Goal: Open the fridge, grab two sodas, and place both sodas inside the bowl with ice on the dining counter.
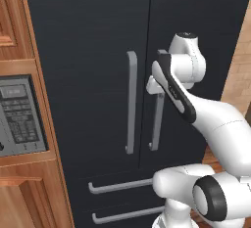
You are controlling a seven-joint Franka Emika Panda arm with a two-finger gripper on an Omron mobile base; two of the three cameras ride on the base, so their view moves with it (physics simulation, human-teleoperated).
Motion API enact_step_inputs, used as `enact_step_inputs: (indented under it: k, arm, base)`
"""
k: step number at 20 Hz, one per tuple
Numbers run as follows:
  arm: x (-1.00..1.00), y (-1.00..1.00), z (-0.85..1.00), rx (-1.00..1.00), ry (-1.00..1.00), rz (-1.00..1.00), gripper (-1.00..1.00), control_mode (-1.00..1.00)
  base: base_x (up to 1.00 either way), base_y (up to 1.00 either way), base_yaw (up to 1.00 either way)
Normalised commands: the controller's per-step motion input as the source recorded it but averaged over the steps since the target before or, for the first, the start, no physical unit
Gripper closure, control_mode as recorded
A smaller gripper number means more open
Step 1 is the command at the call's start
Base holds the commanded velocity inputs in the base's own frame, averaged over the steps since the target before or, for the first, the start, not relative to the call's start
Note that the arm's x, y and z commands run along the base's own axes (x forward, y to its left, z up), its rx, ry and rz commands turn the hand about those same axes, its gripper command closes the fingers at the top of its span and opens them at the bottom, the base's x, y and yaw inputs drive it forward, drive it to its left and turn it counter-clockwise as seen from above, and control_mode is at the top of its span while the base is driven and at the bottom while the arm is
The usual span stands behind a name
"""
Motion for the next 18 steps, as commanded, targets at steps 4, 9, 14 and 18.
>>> enact_step_inputs:
  k: [4,9,14,18]
  arm:
    - [0.00,0.00,0.00,0.00,0.00,0.00,-1.00,1.00]
    - [0.00,0.00,0.00,0.00,0.00,0.00,-1.00,1.00]
    - [0.00,0.00,0.00,0.00,0.00,0.00,-1.00,1.00]
    - [0.00,0.00,0.00,0.00,0.00,0.00,-1.00,1.00]
  base:
    - [-0.42,0.00,0.00]
    - [-0.85,0.07,0.02]
    - [-0.21,0.29,0.00]
    - [0.01,0.30,0.00]
